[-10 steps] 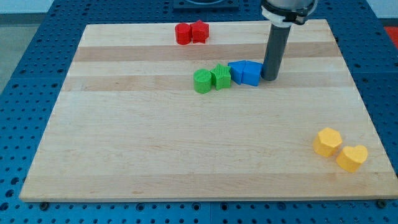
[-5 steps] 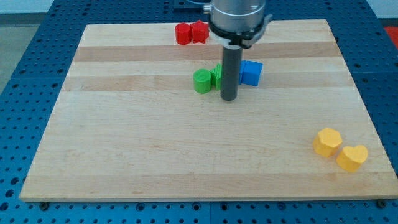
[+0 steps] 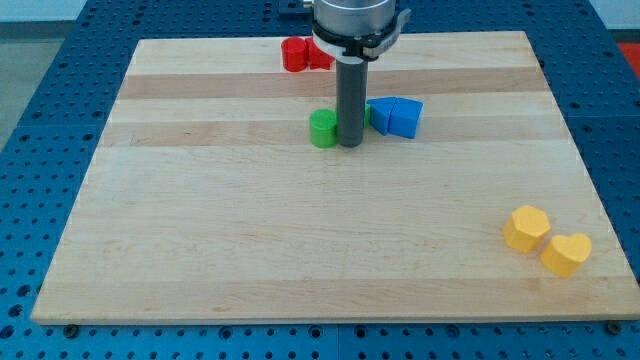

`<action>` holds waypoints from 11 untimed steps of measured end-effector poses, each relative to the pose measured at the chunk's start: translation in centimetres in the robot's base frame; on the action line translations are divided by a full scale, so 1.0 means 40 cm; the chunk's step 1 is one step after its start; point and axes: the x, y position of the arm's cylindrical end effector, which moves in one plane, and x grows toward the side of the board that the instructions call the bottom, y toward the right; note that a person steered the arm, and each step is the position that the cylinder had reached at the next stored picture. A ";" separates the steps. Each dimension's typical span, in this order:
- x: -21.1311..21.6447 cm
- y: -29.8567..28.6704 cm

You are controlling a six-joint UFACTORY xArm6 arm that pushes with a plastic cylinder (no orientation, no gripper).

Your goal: Adjust the green blocks in horizontal line

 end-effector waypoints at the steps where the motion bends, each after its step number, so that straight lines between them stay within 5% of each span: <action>1: 0.035 0.000; 11: -0.014 -0.090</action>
